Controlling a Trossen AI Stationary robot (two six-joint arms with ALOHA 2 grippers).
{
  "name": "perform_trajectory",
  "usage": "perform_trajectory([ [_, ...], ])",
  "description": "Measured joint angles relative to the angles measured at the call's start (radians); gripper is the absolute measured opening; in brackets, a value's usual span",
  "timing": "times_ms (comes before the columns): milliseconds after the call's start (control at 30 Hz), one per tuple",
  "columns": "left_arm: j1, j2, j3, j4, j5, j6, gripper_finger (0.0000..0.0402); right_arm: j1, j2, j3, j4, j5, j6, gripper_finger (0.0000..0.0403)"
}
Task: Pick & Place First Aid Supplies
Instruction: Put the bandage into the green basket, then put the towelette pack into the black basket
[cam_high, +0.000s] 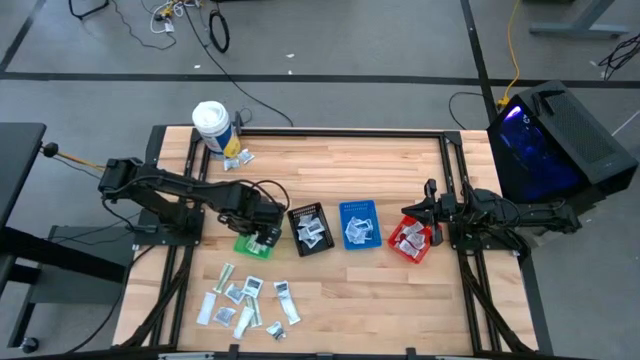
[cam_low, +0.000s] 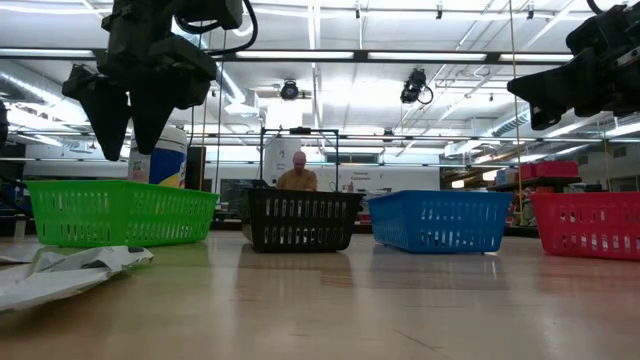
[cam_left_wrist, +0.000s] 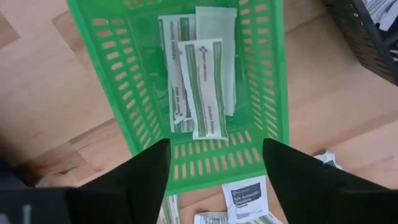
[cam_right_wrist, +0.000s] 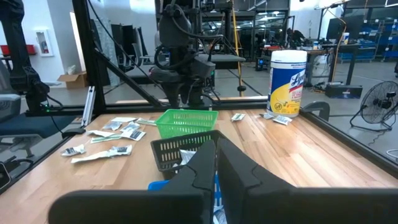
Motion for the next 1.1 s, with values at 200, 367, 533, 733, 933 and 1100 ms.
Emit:
perform_trajectory([
  [200, 0.011, -0.021, 0.000, 0.001, 0.045, 0.014, 0.0275, 0.000, 0.000, 0.000, 0.000, 0.000, 0.000, 0.0023],
  [367, 0.011, -0.058, 0.000, 0.002, 0.039, 0.040, 0.0275, 0.000, 0.000, 0.000, 0.000, 0.000, 0.000, 0.0023],
  [533, 0.011, -0.090, 0.000, 0.006, 0.033, 0.144, 0.0275, 0.000, 0.000, 0.000, 0.000, 0.000, 0.000, 0.0023],
  [733, -0.005, -0.113, 0.002, 0.055, 0.029, 0.276, 0.0275, 0.000, 0.000, 0.000, 0.000, 0.000, 0.000, 0.0023],
  [933, -0.040, -0.114, 0.073, 0.080, -0.024, 0.423, 0.0275, 0.000, 0.000, 0.000, 0.000, 0.000, 0.000, 0.0023],
  [1100, -0.067, -0.113, 0.131, 0.098, -0.064, 0.554, 0.0275, 0.000, 0.000, 0.000, 0.000, 0.000, 0.000, 0.0023],
])
